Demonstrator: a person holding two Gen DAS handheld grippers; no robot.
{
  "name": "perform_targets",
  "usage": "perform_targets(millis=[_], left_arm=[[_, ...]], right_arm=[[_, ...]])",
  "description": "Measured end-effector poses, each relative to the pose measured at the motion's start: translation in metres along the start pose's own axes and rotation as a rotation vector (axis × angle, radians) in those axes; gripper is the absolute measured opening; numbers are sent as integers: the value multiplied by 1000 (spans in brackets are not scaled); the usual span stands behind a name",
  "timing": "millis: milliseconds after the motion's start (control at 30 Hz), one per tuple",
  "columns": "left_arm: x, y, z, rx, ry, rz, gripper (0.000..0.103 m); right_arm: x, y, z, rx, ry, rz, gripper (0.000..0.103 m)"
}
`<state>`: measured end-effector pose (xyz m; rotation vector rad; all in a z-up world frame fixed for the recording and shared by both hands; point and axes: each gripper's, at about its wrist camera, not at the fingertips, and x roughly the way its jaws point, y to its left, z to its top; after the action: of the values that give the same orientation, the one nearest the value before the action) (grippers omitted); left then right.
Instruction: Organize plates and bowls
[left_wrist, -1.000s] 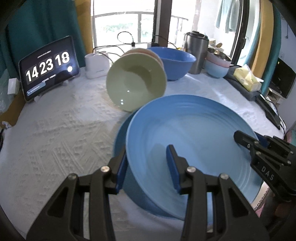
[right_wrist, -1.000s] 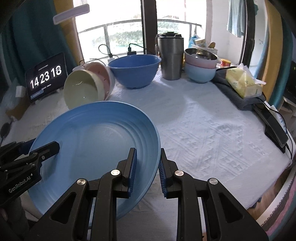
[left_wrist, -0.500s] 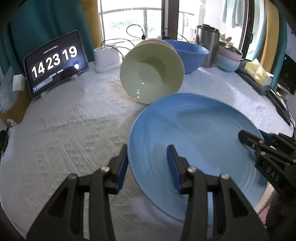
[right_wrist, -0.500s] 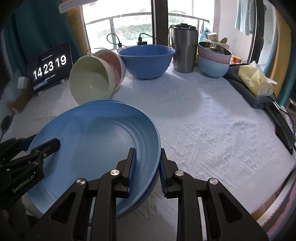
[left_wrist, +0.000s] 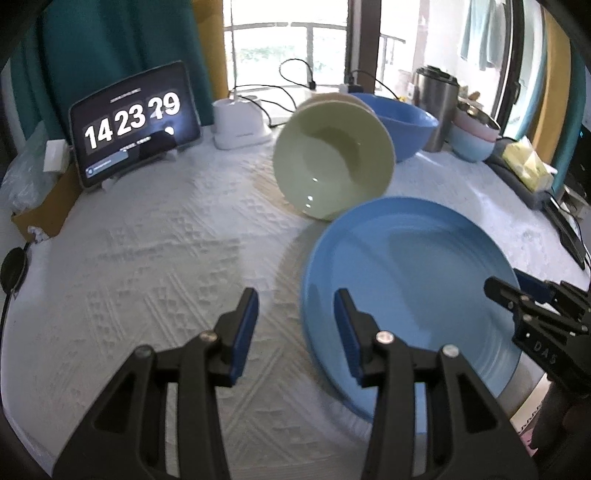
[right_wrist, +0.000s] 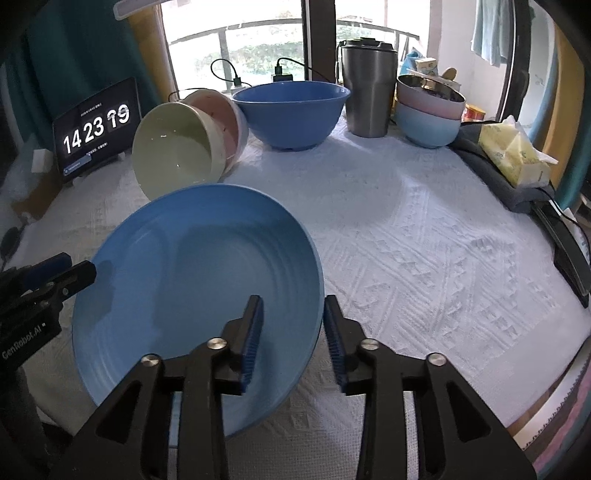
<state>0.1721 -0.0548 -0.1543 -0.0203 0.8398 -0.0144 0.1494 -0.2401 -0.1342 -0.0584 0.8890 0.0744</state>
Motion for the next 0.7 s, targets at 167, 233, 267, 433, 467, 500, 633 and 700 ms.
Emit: perform_targets(millis=[167,233,267,433,467,500,633,700], left_arm=[[1,7,0,-29,-2,1,46],[6,8,-1,-36,14,0,47],[9,7,-2,-38,27,-3,48],[18,5,-6,-54,63,-16,55],[19,4,-6,-56,70,-20,55],[20,4,-6,-58,73,-22,56],[25,3,-6,-65,90,-29,56],[28,2,-6,-67,100,-42,56]], right_arm=[[-7,-9,5,30,-35,-9,48],[-7,-13,7,39,-43,-9,49],[-6,-15,7,43,-40,-8,49],[3,-18,6,56,-11,3,50],[5,-19,5,58,-5,7,50],[6,-18,5,59,-3,10,50],[11,-17,5,59,6,23,50],[14,-18,5,63,14,31,50]])
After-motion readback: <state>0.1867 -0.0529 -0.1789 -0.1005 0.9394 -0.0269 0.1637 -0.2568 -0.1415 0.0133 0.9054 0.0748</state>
